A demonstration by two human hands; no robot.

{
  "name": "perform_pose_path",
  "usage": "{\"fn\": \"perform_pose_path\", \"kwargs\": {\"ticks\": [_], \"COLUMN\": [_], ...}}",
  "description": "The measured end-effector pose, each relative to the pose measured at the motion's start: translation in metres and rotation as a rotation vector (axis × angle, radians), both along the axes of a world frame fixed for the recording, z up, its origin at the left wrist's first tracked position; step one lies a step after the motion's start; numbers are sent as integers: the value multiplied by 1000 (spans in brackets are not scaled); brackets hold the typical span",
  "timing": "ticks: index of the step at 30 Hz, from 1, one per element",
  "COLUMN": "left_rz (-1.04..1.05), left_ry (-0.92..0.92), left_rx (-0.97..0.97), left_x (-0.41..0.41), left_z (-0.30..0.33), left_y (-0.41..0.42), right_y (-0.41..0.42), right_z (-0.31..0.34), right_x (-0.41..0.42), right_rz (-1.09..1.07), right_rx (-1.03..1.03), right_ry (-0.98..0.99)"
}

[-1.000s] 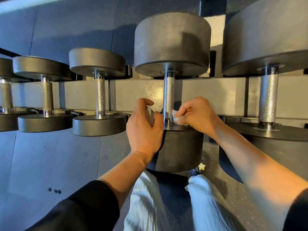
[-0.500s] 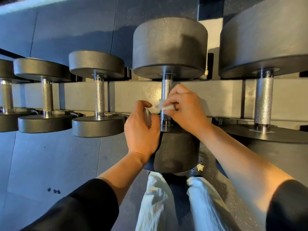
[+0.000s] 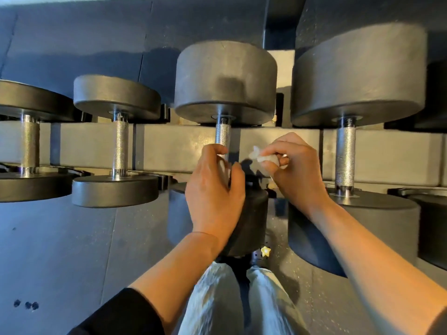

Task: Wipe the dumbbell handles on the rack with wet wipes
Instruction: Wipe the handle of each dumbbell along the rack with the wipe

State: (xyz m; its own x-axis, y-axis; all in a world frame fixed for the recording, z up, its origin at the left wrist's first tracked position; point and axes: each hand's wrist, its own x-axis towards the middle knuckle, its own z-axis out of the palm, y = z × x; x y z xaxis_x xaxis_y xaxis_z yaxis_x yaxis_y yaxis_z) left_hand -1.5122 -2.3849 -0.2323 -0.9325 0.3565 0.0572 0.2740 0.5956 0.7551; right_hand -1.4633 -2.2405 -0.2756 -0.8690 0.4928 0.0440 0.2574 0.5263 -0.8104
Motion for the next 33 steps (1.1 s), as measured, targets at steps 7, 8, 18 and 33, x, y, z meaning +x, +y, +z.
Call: {"fn": "perform_pose_path", "kwargs": {"ticks": [7, 8, 18, 33], "left_rz": [-252, -269, -381, -353], "left_ry": [-171, -175, -379, -437], "left_rx": [157, 144, 174, 223], "left_x": [47, 51, 57, 54], "left_z": [-12, -17, -50, -50], "left_y": [71, 75, 69, 70], "right_y": [48, 57, 84, 80], "right_z": [24, 26, 24, 34], "right_x": [26, 31, 30, 47], "right_rz": [54, 61, 175, 426], "right_rx": [334, 411, 716, 695], "right_ry": [-37, -62, -269, -668]}}
